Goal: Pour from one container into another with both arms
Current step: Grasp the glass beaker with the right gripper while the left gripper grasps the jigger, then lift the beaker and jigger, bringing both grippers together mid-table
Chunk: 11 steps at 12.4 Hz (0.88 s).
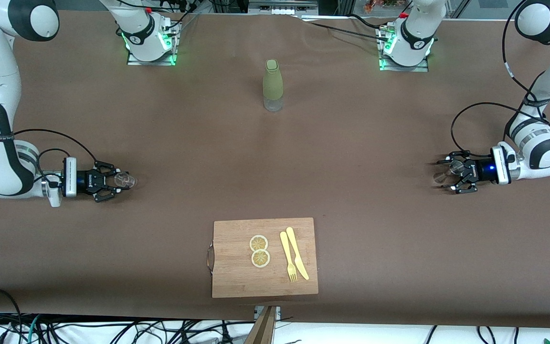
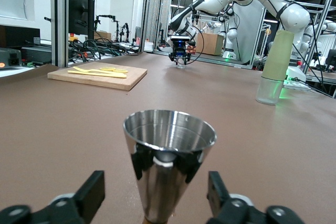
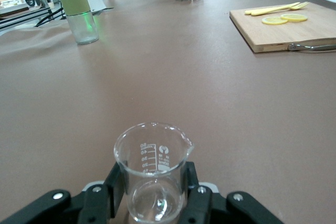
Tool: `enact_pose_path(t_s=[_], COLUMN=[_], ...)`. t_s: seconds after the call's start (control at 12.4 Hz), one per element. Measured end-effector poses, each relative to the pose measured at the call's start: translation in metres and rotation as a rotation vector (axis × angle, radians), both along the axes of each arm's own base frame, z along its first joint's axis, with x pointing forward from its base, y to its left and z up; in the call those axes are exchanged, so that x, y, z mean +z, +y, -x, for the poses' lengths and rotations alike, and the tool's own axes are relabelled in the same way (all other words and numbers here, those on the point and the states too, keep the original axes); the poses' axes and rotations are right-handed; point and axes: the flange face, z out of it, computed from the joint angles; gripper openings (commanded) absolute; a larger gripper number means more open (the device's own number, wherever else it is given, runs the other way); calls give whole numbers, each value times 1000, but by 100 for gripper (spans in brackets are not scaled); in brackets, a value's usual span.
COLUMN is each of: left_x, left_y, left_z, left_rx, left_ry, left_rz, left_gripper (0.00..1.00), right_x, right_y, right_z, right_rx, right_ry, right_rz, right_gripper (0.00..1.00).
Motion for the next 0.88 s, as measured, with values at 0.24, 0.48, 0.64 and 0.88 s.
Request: enact_pose_path(t_s=[0.24, 0.48, 0.64, 0.88], left_x=[-1, -1, -1, 1], left_y=[-2, -3, -4, -8], left_z=[0, 0, 1, -1], left_rx=[4, 4, 3, 12], left_ry=[-3, -5, -5, -17], left_rz=[6, 8, 10, 37], left_gripper=[13, 0, 0, 0], right_x=[34, 65, 83, 106], right_y=[21, 55, 77, 111], right_z=[-20, -33, -41, -55], right_rx=[40, 67, 79, 81], right_ry=[19, 57, 74, 105], right_rz=[75, 139, 177, 232], right_gripper=[30, 30, 30, 30])
